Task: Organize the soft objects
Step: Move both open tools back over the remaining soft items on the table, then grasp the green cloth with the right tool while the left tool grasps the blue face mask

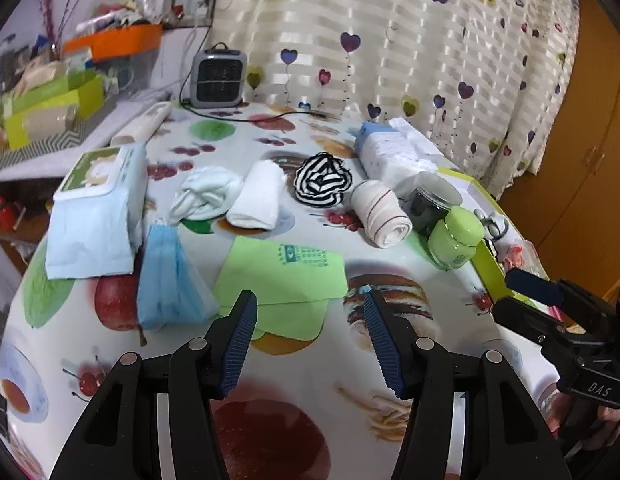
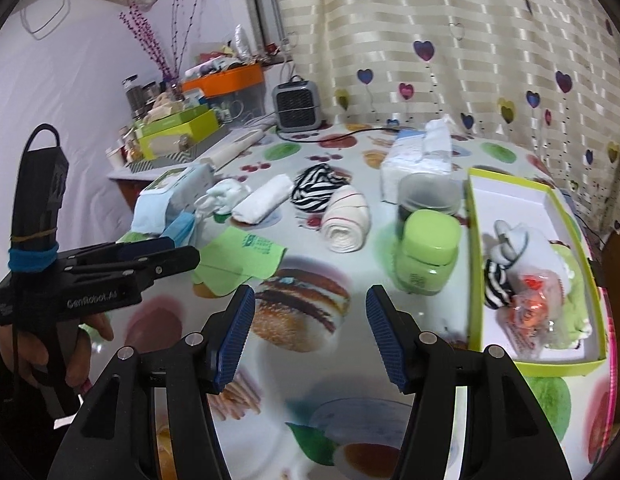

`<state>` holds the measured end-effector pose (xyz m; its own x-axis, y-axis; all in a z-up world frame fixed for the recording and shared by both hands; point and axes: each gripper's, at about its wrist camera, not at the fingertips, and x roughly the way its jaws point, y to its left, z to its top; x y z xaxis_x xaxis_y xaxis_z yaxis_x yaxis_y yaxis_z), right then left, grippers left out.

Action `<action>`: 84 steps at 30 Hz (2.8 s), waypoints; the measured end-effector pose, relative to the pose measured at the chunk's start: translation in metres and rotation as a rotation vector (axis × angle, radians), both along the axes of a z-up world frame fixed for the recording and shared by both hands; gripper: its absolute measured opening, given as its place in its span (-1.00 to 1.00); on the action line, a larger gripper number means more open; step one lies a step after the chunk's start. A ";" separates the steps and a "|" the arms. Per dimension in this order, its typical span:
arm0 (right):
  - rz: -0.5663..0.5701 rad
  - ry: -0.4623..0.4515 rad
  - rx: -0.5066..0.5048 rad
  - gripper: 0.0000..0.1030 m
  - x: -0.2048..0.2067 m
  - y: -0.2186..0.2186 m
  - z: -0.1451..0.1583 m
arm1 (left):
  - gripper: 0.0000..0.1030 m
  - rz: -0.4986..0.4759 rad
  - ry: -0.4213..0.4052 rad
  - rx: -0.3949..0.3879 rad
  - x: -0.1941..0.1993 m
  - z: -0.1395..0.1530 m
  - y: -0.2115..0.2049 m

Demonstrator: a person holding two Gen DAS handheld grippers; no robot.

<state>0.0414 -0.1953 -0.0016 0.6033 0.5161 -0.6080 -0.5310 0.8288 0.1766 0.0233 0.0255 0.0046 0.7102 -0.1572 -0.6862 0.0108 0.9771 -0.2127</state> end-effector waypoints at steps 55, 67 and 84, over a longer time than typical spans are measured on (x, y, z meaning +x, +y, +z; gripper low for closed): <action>0.284 0.033 -0.142 0.14 0.064 0.125 -0.025 | -0.59 0.137 0.096 0.030 0.012 -0.038 0.077; 0.371 0.053 -0.236 0.14 0.080 0.160 -0.057 | -0.19 0.124 0.118 0.003 0.009 -0.041 0.084; 0.392 0.029 -0.268 0.16 0.079 0.167 -0.061 | -0.35 0.127 0.125 0.076 0.018 -0.048 0.072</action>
